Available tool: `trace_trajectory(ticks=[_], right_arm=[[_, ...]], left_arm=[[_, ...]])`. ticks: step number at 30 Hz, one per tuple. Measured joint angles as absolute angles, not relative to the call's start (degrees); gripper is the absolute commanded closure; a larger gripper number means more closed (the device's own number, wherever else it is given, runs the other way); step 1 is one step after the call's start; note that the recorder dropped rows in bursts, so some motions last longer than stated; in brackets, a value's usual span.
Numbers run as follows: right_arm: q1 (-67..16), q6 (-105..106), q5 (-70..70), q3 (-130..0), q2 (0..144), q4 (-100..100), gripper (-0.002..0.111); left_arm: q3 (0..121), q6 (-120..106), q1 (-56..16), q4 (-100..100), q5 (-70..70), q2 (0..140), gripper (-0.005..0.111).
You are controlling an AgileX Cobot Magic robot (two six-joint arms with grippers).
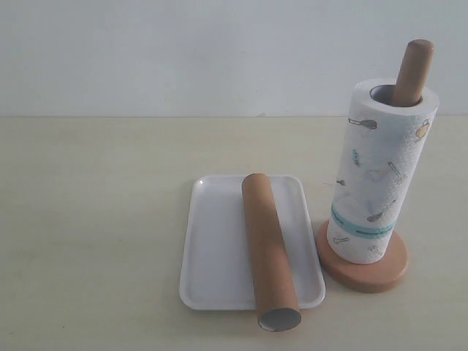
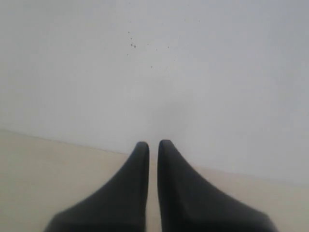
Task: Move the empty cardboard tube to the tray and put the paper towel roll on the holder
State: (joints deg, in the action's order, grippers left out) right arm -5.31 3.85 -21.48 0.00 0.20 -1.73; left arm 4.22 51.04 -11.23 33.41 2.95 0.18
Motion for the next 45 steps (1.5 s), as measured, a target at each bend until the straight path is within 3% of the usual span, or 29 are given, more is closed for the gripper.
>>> trace_trajectory(ticks=[5,11,23,45], right_arm=[[-5.3,3.8,-21.5,0.0,0.2,-1.7,0.107],[-5.3,3.8,-21.5,0.0,0.2,-1.7,0.107],[-5.3,3.8,-21.5,0.0,0.2,-1.7,0.107],[-5.3,3.8,-21.5,0.0,0.2,-1.7,0.107]], left_arm=[[0.8,20.5,-11.2,14.0,3.0,0.2,0.101],[0.3,4.3,-11.2,-1.5,6.8,0.2,0.101],[0.2,1.6,-11.2,-2.4,16.8,0.2,0.101],[0.2,1.5,-6.1,-2.4,17.5,0.2,0.101]])
